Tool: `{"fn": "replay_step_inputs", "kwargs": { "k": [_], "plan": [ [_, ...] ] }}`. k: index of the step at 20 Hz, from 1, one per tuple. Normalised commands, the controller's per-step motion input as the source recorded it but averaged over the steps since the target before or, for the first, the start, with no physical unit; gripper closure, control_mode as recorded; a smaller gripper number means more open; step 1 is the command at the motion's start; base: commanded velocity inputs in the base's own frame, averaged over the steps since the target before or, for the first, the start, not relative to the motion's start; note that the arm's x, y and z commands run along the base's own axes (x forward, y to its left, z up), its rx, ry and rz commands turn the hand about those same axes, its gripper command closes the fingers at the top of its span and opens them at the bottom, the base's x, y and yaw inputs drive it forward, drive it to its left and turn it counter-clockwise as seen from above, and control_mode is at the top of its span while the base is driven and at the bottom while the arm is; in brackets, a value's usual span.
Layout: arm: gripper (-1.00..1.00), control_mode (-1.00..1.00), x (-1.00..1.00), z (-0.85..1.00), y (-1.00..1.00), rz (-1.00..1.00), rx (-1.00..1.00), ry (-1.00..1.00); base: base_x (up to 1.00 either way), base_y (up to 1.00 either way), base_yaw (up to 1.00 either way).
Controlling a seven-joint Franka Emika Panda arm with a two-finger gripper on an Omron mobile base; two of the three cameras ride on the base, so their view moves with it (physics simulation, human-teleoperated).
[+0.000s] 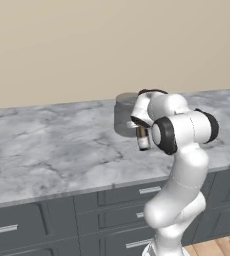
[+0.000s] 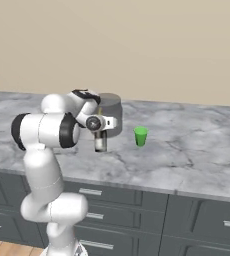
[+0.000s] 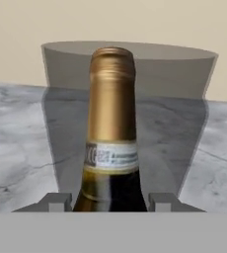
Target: Open the cabinet directly in front. Then move the wine and the cup to the dining counter with the jar on it.
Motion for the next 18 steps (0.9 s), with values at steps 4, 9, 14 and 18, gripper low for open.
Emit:
{"fn": "replay_step_inputs", "kwargs": {
  "k": [4,9,14,18],
  "plan": [
    [1.00,-1.00,-0.52,-0.40,-0.03,0.01,0.00,-0.11,0.00,0.00,0.00],
    [1.00,-1.00,-0.21,-0.06,-0.05,0.00,0.00,-0.04,0.00,0.00,0.00],
    [1.00,-1.00,-0.02,0.00,-0.01,0.00,0.00,0.00,0.00,0.00,0.00],
    [1.00,-1.00,-0.31,-0.01,-0.21,0.00,0.00,-0.13,0.00,0.00,0.00]
  ]
}}
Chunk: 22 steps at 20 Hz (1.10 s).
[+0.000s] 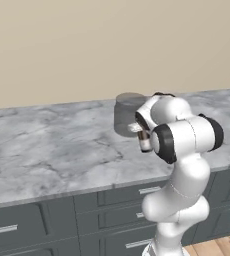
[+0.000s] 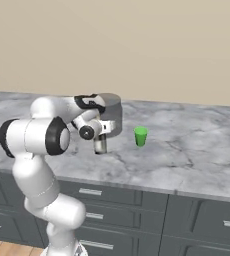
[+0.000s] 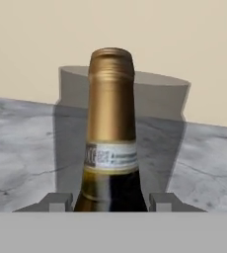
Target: Open the cabinet directly in front. Then move the wine and the cup to the dining counter with the jar on it.
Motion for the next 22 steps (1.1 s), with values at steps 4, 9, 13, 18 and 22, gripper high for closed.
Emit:
{"fn": "replay_step_inputs", "kwargs": {
  "k": [4,9,13,18,22],
  "plan": [
    [1.00,-1.00,-0.33,-0.01,-0.25,0.00,0.00,-0.14,0.00,0.00,0.00],
    [1.00,-1.00,-0.01,0.00,-0.03,0.00,0.01,-0.01,0.00,0.00,0.00],
    [1.00,-1.00,0.00,0.00,-0.04,0.00,0.02,-0.04,0.00,0.00,0.00],
    [1.00,-1.00,0.06,0.00,-0.07,0.00,0.01,-0.10,0.00,0.00,0.00],
    [1.00,-1.00,0.00,-0.02,-0.05,0.00,0.03,-0.06,0.00,0.00,0.00]
  ]
}}
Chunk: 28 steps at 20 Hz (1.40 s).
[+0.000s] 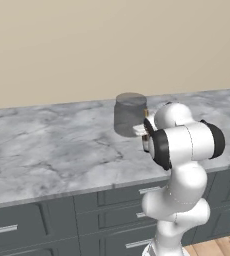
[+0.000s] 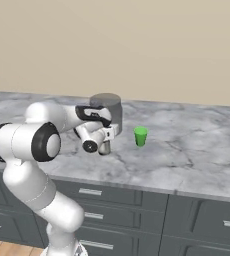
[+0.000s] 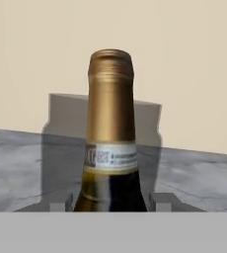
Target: Open the cabinet directly in front. Then move the wine and the cup to the dining counter with the jar on it.
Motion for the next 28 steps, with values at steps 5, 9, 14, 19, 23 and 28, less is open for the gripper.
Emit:
{"fn": "replay_step_inputs", "kwargs": {
  "k": [5,9,14,19,23,28],
  "plan": [
    [1.00,-1.00,-0.03,0.00,-0.10,0.00,0.06,-0.05,0.00,0.00,0.00],
    [1.00,-1.00,0.00,0.00,-0.15,0.00,0.11,-0.07,0.00,0.00,0.00],
    [-1.00,-1.00,0.00,0.00,0.00,0.00,0.00,0.00,0.00,0.00,0.00],
    [-1.00,-1.00,0.00,0.00,0.00,0.00,0.00,0.00,0.00,0.00,0.00],
    [-1.00,-1.00,0.00,0.05,0.00,0.00,0.00,0.00,0.00,0.00,0.00],
    [-1.00,-1.00,0.02,0.44,0.00,0.00,0.00,0.00,0.00,0.00,0.00]
  ]
}}
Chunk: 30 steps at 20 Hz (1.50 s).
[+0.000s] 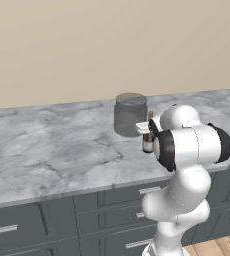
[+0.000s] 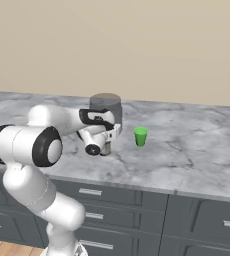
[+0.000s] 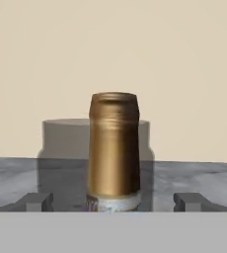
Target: Open the cabinet directly in front. Then move the wine and the cup to the dining counter with the jar on it.
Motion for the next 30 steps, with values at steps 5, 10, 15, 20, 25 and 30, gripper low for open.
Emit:
{"fn": "replay_step_inputs", "kwargs": {
  "k": [5,10,15,20,25,30],
  "plan": [
    [-1.00,-1.00,0.05,0.91,0.00,0.00,0.00,0.04,0.00,0.00,0.00],
    [-1.00,-1.00,0.06,1.00,0.00,0.00,0.00,0.09,0.00,0.00,0.00],
    [-1.00,-1.00,0.02,1.00,0.00,-0.01,0.00,0.07,0.00,0.00,0.00],
    [-1.00,-1.00,0.00,1.00,0.00,0.00,0.04,0.07,0.00,0.00,0.00],
    [-1.00,-1.00,-0.09,1.00,0.00,0.00,0.11,0.30,0.00,0.00,0.00],
    [-1.00,-1.00,-0.27,1.00,0.00,0.00,0.13,0.48,0.00,0.00,0.00]
  ]
}}
